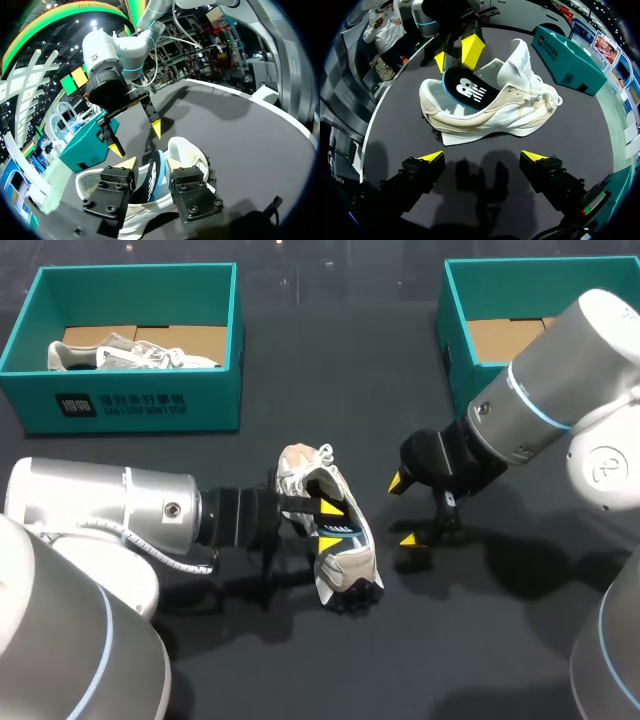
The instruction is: Take the shoe out of the shoebox, open the shoe tongue, remove and reinsert the insole, then place the shoe into the shoebox
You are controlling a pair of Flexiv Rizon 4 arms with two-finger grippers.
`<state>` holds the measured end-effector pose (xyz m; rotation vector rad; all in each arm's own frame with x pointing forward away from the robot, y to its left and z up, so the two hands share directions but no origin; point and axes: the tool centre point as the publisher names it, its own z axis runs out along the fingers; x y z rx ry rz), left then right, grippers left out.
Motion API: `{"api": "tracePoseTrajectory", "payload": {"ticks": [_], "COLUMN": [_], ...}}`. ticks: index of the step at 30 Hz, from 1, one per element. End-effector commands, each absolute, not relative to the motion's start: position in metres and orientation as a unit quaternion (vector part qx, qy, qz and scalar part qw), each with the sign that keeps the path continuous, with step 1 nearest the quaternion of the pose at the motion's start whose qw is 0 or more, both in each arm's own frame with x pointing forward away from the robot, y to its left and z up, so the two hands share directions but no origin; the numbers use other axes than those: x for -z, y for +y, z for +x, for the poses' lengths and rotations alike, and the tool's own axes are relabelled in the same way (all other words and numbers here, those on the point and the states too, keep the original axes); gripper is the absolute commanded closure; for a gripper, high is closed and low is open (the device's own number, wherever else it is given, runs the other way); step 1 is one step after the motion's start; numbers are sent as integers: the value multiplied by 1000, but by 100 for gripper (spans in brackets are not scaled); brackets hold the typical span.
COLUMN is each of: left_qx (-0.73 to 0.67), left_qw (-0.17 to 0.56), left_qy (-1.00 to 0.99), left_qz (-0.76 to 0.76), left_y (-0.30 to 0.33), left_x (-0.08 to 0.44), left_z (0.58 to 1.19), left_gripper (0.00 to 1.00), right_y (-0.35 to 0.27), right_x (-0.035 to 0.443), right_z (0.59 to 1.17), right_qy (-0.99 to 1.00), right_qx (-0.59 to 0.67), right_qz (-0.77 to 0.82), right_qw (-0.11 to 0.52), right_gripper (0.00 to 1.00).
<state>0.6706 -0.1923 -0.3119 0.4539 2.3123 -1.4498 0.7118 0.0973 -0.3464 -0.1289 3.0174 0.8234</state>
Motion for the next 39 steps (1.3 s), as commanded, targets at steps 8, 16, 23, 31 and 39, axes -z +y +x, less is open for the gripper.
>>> {"api": "tracePoseTrajectory", "payload": {"ticks": [8, 16, 23, 31, 39], "left_qx": [452, 416, 371, 353, 353], "left_qw": [121, 82, 20, -47, -47], "left_qy": [856, 860, 856, 836, 836], "left_qz": [219, 285, 359, 418, 418], "left_y": [-158, -125, -103, -89, -89], "left_x": [306, 294, 278, 272, 272], "left_z": [671, 680, 690, 695, 695], "left_gripper": [62, 62, 64, 100, 100], "right_y": [41, 30, 30, 30, 30], "right_x": [316, 315, 315, 315, 315], "right_z": [704, 702, 702, 702, 702], "right_qy": [967, 963, 963, 963, 963], "right_qx": [-253, -270, -270, -270, -270], "right_qz": [-26, -7, -7, -7, -7], "right_qw": [14, 17, 17, 17, 17], "right_gripper": [0, 0, 0, 0, 0]}}
